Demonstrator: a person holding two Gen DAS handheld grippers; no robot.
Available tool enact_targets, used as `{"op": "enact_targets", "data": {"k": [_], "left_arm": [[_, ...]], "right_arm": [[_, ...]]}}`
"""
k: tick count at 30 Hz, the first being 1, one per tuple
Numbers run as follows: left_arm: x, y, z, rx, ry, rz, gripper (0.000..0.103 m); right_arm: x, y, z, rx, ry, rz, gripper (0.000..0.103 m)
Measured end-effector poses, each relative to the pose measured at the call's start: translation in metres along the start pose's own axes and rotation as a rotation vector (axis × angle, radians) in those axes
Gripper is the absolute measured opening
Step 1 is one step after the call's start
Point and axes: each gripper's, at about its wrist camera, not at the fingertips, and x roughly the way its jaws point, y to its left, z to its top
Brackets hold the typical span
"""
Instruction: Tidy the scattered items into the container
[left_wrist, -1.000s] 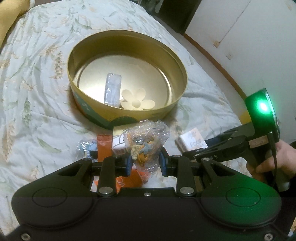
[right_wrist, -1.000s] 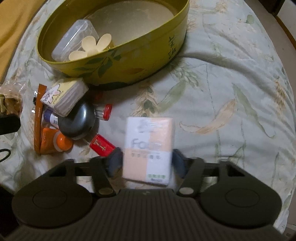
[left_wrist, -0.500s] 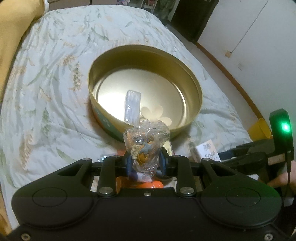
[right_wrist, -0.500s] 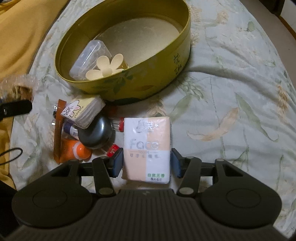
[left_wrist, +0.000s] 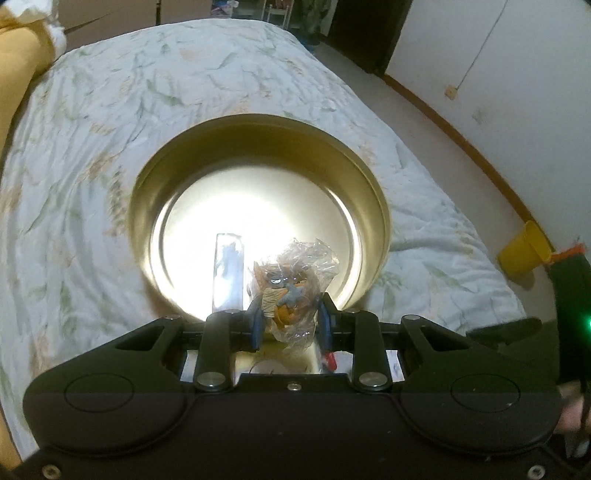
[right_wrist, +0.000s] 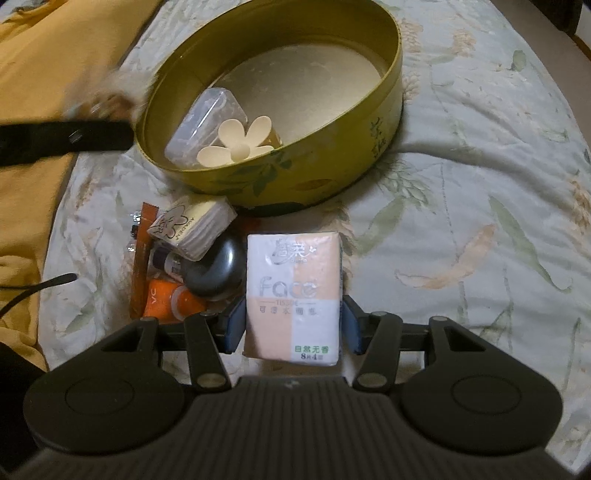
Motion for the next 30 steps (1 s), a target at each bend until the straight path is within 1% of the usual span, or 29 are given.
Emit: {"op": "enact_targets", "data": {"k": [8,9,10,11,12,13,15,18,21,27,30], "left_arm": [[0.032,-0.025,0.03,0.022,0.019,0.024,0.027],[0.036,-0.025,0.032,0.015,0.019,0.027,0.032],[0.038,-0.025,0.034,0.005,0.015,0.032,0.039],[0.039,-0.024,0.035,-0.006,0.009,0.039,0.06],[0.039,-0.023,0.035,-0.017,0.0,0.049,0.076],[0.039,-0.021,0.034,-0.023,-0.009,0.056,0.079],[0.037,-0.019,0.032,-0.019,-0.007,0.054,0.081],[0.033,-0.008,0.026,-0.039,0.006,0.047,0.084],[0.027,0.002,0.017,-0.053,0.013,0.05,0.084],[0.015,0.022,-0.011,-0.063,0.04,0.06,0.084],[0.012,0.03,-0.025,-0.069,0.062,0.077,0.084]], "right_arm": [[0.001,-0.004,0.002,0.002,0.0,0.032,0.056],[0.001,-0.005,0.002,0.006,-0.001,0.034,0.056],[0.001,-0.005,0.003,0.008,-0.001,0.035,0.056],[0.001,-0.006,0.003,0.01,-0.001,0.037,0.056],[0.001,-0.006,0.003,0.012,-0.001,0.039,0.056],[0.001,-0.006,0.003,0.012,-0.002,0.041,0.056],[0.0,-0.007,0.003,0.011,-0.003,0.045,0.056],[-0.001,-0.008,0.003,0.016,-0.005,0.05,0.056],[-0.002,-0.009,0.004,0.02,-0.008,0.051,0.056],[-0.004,-0.01,0.004,0.026,-0.014,0.052,0.056],[-0.005,-0.012,0.005,0.033,-0.02,0.053,0.056]]}}
